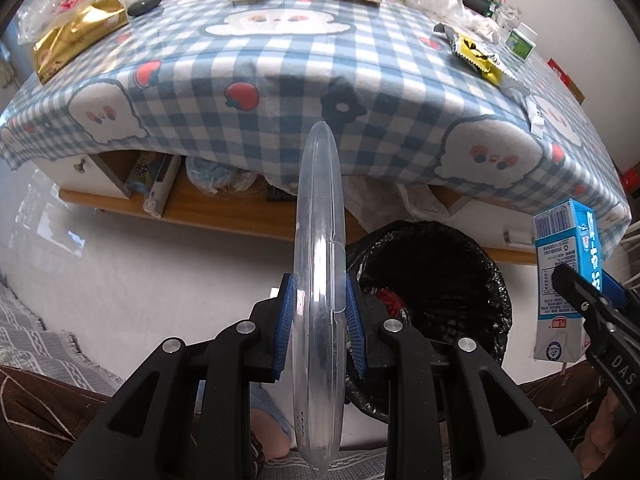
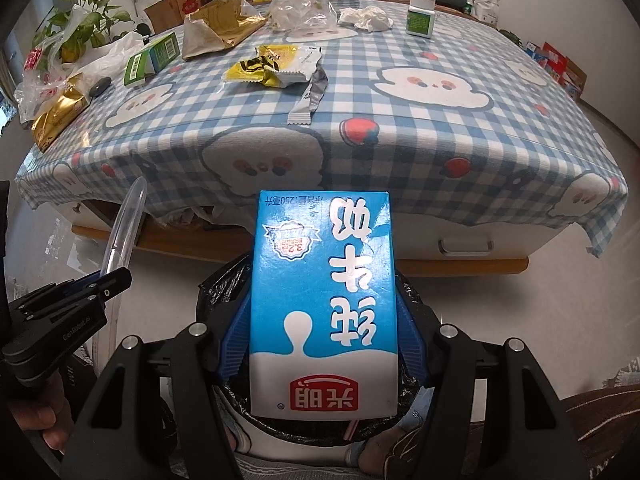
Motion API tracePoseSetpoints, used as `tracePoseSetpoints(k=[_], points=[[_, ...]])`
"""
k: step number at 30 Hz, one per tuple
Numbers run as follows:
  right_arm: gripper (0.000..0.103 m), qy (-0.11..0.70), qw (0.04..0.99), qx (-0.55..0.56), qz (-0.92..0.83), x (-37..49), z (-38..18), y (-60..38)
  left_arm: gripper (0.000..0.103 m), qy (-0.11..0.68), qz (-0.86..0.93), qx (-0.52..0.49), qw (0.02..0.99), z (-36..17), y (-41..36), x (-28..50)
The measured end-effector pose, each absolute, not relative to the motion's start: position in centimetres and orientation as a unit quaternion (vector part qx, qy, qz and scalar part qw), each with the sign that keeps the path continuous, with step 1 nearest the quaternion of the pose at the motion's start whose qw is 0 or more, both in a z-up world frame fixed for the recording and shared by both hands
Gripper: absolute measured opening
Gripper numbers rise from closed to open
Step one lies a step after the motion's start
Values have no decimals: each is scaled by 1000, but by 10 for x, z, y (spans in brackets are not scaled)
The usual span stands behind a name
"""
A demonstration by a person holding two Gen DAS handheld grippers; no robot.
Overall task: Collect trash
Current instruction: 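Open the right tool dropping the milk carton while the left tool drops the plastic tube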
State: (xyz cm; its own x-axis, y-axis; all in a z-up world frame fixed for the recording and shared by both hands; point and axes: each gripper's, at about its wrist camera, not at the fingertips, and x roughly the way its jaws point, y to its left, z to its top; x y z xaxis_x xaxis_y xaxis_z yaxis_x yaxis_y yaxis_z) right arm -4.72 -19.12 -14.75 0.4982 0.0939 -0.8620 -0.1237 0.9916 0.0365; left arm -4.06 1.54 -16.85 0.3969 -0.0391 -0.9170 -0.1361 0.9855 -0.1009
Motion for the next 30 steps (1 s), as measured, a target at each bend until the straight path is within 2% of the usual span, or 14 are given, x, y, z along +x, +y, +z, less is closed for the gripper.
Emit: tracePoseSetpoints(k=[11,24,30], points=[[60,538,840,-26,68,-25,-201,-177,25,565,33,-69,822,-198,16,-31],[61,547,833,-38,79,-9,-222,-155,25,583,28,-64,810,-223,6,-18],[82,536,840,-42,77,-12,-215,-158,25,587,29,-67,806,-225,2,-17]])
